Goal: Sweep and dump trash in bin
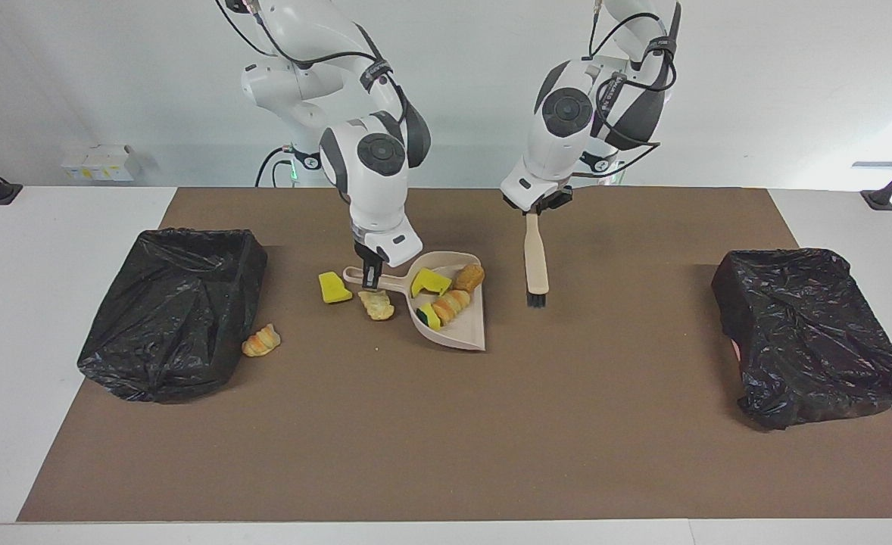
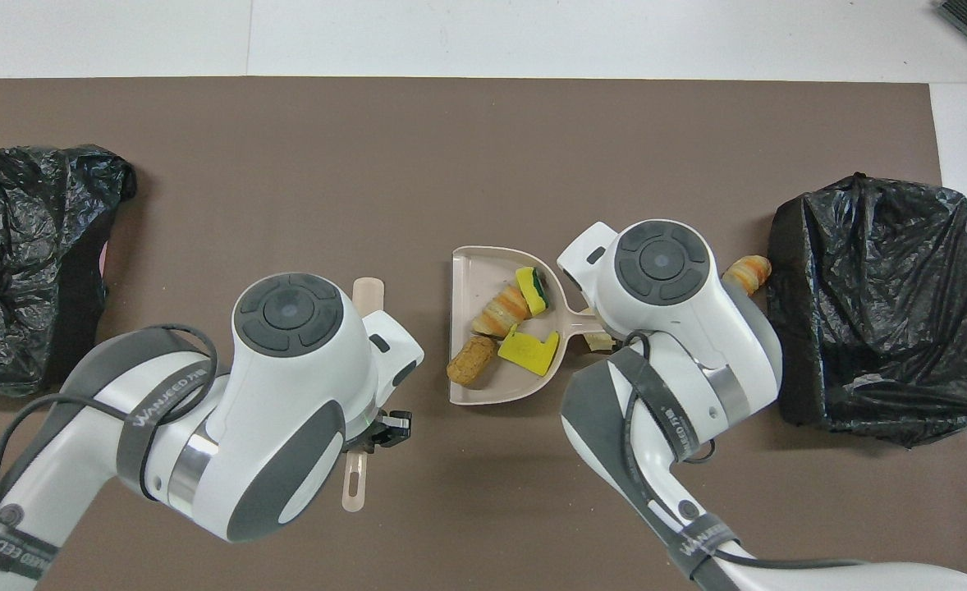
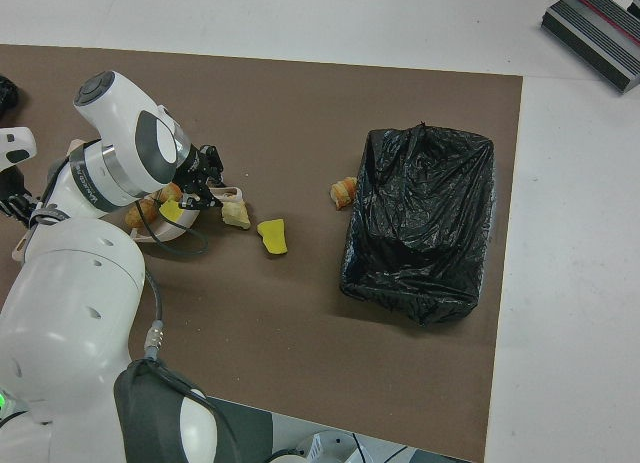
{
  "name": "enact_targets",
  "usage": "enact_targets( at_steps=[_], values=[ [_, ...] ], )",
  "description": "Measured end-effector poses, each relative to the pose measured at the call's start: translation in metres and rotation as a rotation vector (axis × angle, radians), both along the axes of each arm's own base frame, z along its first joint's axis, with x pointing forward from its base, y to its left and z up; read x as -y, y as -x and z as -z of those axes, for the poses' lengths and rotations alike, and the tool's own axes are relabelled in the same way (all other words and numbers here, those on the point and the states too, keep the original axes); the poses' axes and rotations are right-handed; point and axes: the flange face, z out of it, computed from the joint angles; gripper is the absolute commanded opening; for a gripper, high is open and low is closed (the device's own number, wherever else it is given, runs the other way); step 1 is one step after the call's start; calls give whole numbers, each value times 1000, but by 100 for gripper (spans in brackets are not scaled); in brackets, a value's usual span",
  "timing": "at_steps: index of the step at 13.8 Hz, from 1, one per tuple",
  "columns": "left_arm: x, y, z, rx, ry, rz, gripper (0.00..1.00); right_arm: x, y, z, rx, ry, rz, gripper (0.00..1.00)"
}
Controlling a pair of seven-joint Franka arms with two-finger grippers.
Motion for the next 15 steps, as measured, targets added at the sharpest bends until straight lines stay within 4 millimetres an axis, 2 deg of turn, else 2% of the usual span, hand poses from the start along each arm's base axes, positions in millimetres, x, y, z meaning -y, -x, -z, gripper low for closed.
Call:
enact_targets(
  at_steps=[5,9,11,13,15],
  values=[
    [12,61,20,-85,4,-9,0,51,-20,-50,-26,-19,-18,0],
    [33,107,37,-101,16,-8,0,98,-35,-70,-36,-48,-43,0],
    [43,121,39,-93,17,-15,0,126,-42,-85,-38,-66,-54,0],
    [51,134,46,-81,12,-23,0,164,-49,-103,-30,-75,-62,0],
    [60,148,56,-65,3,-31,0,209,-53,-113,-25,-81,-69,0]
  ],
)
